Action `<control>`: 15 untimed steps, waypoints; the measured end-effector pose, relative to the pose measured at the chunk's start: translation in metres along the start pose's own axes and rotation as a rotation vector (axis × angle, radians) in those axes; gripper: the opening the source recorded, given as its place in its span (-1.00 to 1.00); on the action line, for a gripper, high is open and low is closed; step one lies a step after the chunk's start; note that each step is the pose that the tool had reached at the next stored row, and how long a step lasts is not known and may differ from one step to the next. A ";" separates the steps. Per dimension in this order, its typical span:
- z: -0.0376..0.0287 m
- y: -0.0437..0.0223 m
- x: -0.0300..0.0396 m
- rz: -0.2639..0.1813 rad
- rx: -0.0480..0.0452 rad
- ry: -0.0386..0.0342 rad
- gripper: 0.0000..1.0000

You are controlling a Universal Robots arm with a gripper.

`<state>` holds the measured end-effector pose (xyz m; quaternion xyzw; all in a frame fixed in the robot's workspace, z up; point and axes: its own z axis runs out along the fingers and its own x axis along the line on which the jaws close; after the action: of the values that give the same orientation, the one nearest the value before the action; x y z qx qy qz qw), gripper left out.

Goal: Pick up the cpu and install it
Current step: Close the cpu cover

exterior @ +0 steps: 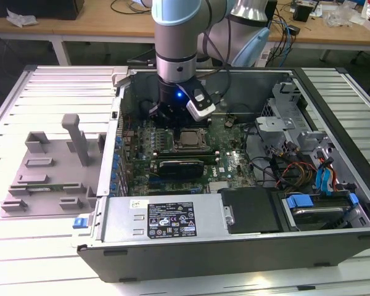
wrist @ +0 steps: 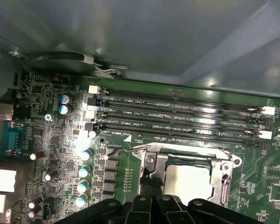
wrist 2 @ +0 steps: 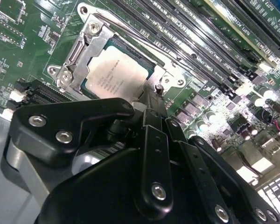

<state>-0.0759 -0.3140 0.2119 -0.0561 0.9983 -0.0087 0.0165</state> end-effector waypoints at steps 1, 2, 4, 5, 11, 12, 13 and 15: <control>-0.0036 -0.0001 -0.0001 0.000 0.0000 -0.0001 -0.79; -0.0075 -0.0001 -0.0003 0.000 -0.0001 -0.0001 -0.79; -0.0098 -0.0002 -0.0008 0.000 -0.0001 0.0000 -0.79; -0.0098 -0.0004 -0.0021 0.000 0.0000 0.0000 -0.79; -0.0088 -0.0039 -0.0331 0.000 0.0000 0.0003 -0.79; -0.0088 -0.0040 -0.0335 0.000 0.0000 0.0003 -0.79; -0.0096 -0.0039 -0.0336 0.000 0.0000 0.0003 -0.79; -0.0178 -0.0041 -0.0339 0.001 0.0001 0.0003 -0.79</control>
<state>-0.0425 -0.3140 0.2309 -0.0556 0.9983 -0.0088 0.0163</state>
